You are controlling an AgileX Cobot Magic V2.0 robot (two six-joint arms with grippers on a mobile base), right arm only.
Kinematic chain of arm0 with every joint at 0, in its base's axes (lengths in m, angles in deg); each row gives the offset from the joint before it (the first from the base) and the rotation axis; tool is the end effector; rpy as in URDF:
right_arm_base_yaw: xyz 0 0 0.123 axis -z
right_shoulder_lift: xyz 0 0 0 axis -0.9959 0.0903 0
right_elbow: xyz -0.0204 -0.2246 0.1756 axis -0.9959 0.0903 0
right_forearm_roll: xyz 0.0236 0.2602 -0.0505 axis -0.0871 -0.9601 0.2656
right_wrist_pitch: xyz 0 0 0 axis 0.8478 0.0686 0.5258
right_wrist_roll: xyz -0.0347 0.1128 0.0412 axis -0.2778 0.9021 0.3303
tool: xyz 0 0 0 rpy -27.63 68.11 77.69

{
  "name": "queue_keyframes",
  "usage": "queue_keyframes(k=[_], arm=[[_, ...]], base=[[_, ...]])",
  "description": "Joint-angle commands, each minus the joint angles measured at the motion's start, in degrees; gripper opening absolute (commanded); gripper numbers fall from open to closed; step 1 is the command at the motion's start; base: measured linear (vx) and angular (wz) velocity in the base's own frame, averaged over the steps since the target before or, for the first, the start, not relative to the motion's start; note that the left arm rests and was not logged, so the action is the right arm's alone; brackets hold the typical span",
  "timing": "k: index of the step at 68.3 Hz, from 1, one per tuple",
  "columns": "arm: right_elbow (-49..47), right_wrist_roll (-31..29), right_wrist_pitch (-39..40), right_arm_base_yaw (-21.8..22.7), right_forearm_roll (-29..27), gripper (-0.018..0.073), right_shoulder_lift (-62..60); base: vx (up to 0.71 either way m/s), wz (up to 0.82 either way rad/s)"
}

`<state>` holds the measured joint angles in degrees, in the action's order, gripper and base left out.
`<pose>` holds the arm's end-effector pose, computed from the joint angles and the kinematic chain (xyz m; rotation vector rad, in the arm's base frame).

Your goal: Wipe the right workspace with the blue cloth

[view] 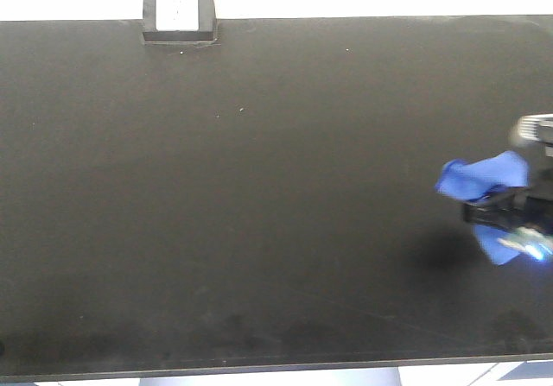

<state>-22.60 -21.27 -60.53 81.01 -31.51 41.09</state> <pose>0.2512 0.0156 0.1724 -0.0669 2.5014 0.0205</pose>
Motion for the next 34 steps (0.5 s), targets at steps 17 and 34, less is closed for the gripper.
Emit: queue_keyframes(k=[17,34], arm=[[-9.28,-1.01,4.32,0.01,0.87,0.0000,21.46],[-10.46,-10.18,9.08,-18.50,-3.55,0.0000,22.93]], base=[[0.00,0.00],[0.00,0.00]])
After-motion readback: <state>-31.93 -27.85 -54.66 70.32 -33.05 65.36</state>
